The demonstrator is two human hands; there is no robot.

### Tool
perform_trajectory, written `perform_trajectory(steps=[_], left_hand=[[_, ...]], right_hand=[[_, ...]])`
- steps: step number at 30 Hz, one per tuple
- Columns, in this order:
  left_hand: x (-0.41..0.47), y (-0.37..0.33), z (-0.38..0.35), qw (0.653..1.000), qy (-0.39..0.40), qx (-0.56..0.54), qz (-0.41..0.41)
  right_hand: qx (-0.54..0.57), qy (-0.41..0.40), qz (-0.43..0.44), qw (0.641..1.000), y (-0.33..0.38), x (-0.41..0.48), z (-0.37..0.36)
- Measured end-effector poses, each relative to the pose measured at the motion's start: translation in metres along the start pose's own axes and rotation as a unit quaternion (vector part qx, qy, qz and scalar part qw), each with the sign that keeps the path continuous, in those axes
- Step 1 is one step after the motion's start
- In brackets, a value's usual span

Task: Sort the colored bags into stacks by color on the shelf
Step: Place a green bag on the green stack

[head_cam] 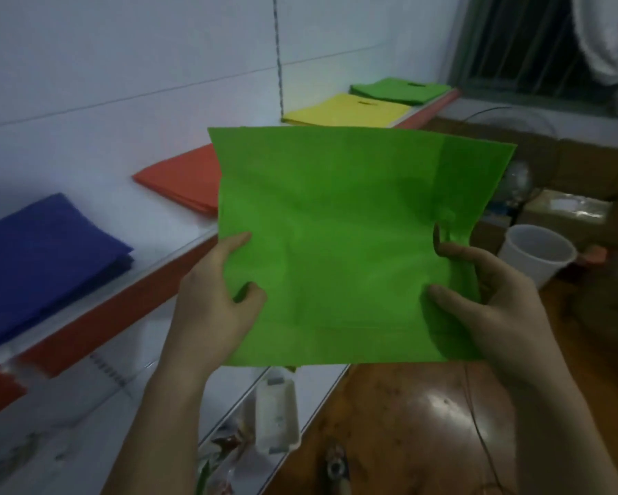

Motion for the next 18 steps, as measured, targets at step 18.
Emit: perform_trajectory(steps=[18], left_hand=[[0.306, -0.062, -0.238, 0.993, 0.02, -0.082, -0.084]], right_hand=[[-0.133, -0.138, 0.049, 0.98, -0.033, 0.309, 0.129]])
Point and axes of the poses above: each hand's wrist, its own x-axis towards the middle knuckle, its own z-axis out of the back of the hand, y = z × x, the point moved 8 cm from there along x, towards the middle knuckle, and after that the axes turned 9 degrees about -x, right-handed, at the moved point
